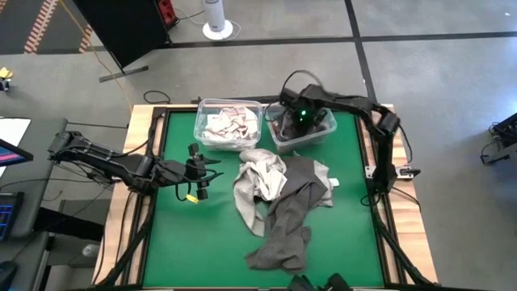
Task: Sort towels by color in basket
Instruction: Put the black striped microfiber towel into the right transparent bin, then put the white microfiber towel into the left transparent bin
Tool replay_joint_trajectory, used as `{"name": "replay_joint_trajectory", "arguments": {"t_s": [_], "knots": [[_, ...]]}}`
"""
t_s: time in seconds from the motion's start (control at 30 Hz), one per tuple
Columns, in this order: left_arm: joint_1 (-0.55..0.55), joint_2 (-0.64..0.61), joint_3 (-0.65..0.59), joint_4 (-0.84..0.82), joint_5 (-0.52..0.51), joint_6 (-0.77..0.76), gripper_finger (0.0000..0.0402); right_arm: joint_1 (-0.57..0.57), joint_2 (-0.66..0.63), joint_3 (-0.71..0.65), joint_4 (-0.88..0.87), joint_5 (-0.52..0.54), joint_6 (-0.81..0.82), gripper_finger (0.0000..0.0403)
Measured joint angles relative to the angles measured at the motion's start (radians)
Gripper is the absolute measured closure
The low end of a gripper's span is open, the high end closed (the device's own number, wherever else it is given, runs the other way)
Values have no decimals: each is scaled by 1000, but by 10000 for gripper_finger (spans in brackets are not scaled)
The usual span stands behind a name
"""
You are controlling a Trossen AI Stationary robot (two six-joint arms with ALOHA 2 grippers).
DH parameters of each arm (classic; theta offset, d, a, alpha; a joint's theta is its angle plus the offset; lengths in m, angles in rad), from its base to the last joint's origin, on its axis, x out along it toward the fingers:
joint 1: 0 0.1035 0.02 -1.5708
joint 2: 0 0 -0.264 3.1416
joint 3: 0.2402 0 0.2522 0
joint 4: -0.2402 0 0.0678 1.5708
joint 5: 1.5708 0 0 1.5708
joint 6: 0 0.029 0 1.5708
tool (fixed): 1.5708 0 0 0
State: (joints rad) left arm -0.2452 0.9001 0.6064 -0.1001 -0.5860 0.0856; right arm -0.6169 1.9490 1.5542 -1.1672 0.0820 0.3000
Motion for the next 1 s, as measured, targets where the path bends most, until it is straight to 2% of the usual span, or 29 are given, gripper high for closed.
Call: {"name": "replay_joint_trajectory", "arguments": {"t_s": [0.2, 0.4, 0.67, 0.8, 0.93, 1.0], "knots": [[0, 0, 0, 0, 0, -3, 233, 3, -171, 52, 5, 63, 52, 143], [0, -3, 0, 0, 0, -4, 233, 19, -301, 54, -6, 75, 70, 143], [-22, -37, 0, 31, 24, -43, 233, 244, -530, -25, 79, 83, -26, 143], [-22, -13, 0, 174, 120, -63, 233, 357, -606, -108, 147, 187, -21, 143], [-18, 72, 1, 301, 139, -82, 233, 442, -656, -209, 261, 287, -17, 143], [1, 135, 28, 295, 140, -91, 233, 475, -675, -275, 359, 318, -21, 143]]}}
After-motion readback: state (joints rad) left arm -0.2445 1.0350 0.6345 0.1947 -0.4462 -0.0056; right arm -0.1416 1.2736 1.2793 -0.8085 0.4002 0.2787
